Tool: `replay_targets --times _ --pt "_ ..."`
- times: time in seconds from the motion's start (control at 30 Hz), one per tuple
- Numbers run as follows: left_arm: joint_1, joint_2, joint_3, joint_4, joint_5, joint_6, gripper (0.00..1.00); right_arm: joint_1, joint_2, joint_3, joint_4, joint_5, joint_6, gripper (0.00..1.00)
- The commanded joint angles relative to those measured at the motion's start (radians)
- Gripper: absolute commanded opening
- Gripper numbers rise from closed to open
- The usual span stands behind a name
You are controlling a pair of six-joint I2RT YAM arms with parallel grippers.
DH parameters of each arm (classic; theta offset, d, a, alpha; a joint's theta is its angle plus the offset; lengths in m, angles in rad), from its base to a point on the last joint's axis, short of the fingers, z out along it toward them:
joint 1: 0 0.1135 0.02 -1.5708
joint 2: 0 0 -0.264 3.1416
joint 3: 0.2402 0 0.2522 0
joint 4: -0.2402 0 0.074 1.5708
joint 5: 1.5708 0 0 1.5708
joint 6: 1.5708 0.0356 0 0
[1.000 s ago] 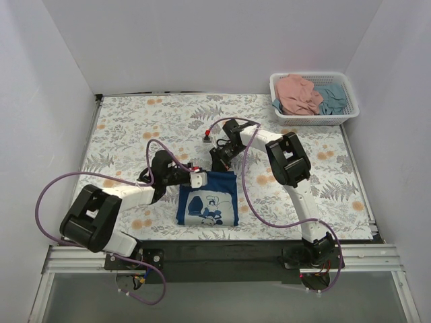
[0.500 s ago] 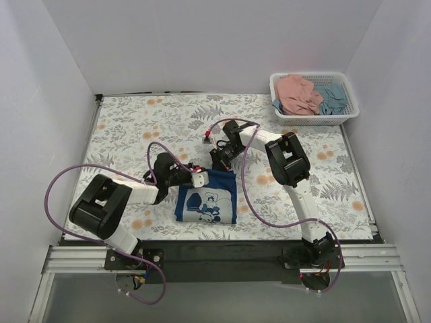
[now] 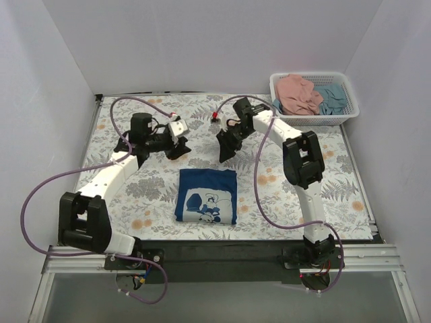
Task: Fold and stack the t-shirts
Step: Fold the tshirt
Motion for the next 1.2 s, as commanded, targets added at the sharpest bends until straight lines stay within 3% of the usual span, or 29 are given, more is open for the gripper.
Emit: replay_targets --times 0.0,0.23,0.5,0.97,1.07,1.17 --pt "0.070 0.041 0.065 -0.440 0.129 -0.057 0.42 -0.059 -0.144 0.034 -0.044 0.071 -0.029 0.59" --pt "0.092 0.240 0.203 -0.594 0.111 -0.080 0.44 -0.067 -0.222 -0.090 -0.159 0.083 -0.160 0.64" --pt "0.101 0.381 0.331 -0.617 0.019 -0.097 0.48 -0.042 -0.178 -0.133 -0.189 0.112 -0.209 0.66" --pt "0.101 0.461 0.331 -0.648 -0.004 -0.059 0.48 -0.002 -0.158 -0.190 -0.193 0.129 -0.235 0.60" --pt "0.101 0.463 0.322 -0.648 -0.003 -0.056 0.47 0.002 -0.158 -0.188 -0.198 0.128 -0.236 0.55" --pt "0.101 0.467 0.311 -0.643 -0.013 -0.053 0.42 0.012 -0.149 -0.184 -0.210 0.140 -0.236 0.39"
